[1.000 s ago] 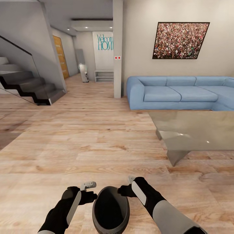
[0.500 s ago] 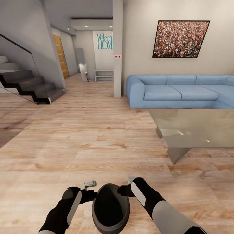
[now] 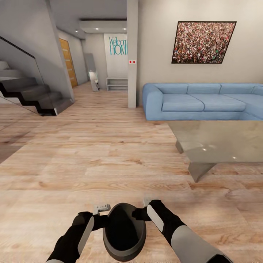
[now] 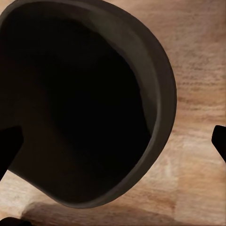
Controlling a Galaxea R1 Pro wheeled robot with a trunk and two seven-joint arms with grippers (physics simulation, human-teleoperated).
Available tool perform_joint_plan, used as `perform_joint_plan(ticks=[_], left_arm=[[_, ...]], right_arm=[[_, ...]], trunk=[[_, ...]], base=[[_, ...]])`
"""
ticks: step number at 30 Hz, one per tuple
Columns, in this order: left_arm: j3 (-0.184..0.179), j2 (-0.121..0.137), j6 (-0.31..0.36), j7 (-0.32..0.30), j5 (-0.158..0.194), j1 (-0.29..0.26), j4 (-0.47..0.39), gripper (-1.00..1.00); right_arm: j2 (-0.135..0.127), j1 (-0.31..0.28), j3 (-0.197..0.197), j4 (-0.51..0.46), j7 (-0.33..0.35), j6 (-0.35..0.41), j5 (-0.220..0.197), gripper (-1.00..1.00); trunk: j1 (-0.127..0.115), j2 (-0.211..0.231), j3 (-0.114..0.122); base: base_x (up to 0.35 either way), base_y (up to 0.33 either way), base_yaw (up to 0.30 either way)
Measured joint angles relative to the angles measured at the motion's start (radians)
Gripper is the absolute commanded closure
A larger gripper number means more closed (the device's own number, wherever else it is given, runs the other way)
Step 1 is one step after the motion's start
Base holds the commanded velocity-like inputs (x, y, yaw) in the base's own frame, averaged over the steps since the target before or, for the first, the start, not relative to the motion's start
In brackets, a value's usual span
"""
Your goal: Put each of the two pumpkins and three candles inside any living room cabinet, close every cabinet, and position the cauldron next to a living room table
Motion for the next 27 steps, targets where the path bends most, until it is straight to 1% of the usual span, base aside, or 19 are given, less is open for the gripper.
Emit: perform_joint_plan(ticks=[4,7,11,23,27], left_arm=[[0.0,-0.002,-0.014,0.0,0.0,0.0,0.004,-1.0],[0.0,-0.002,-0.018,-0.001,0.0,0.0,0.006,-1.0],[0.0,-0.002,-0.02,-0.001,0.0,0.0,0.006,-1.0],[0.0,-0.007,-0.022,-0.001,0.0,0.0,0.009,-1.0],[0.0,-0.012,-0.022,-0.002,0.0,0.0,0.009,-1.0]], right_arm=[[0.0,0.0,0.002,0.007,-0.001,-0.027,0.0,-1.0],[0.0,0.0,0.019,0.012,-0.003,-0.038,0.0,-1.0],[0.0,0.0,0.032,0.013,-0.004,-0.042,0.0,-1.0],[0.0,0.0,0.035,0.014,-0.005,-0.044,0.0,-1.0],[0.0,0.0,0.035,0.014,-0.005,-0.044,0.0,-1.0]], trunk=[[0.015,-0.028,-0.013],[0.027,-0.049,-0.022],[0.042,-0.077,-0.034],[0.088,-0.161,-0.072],[0.093,-0.167,-0.087]], base=[[0.0,0.0,0.0],[0.0,0.0,0.0],[0.0,0.0,0.0],[0.0,0.0,0.0],[0.0,0.0,0.0]])
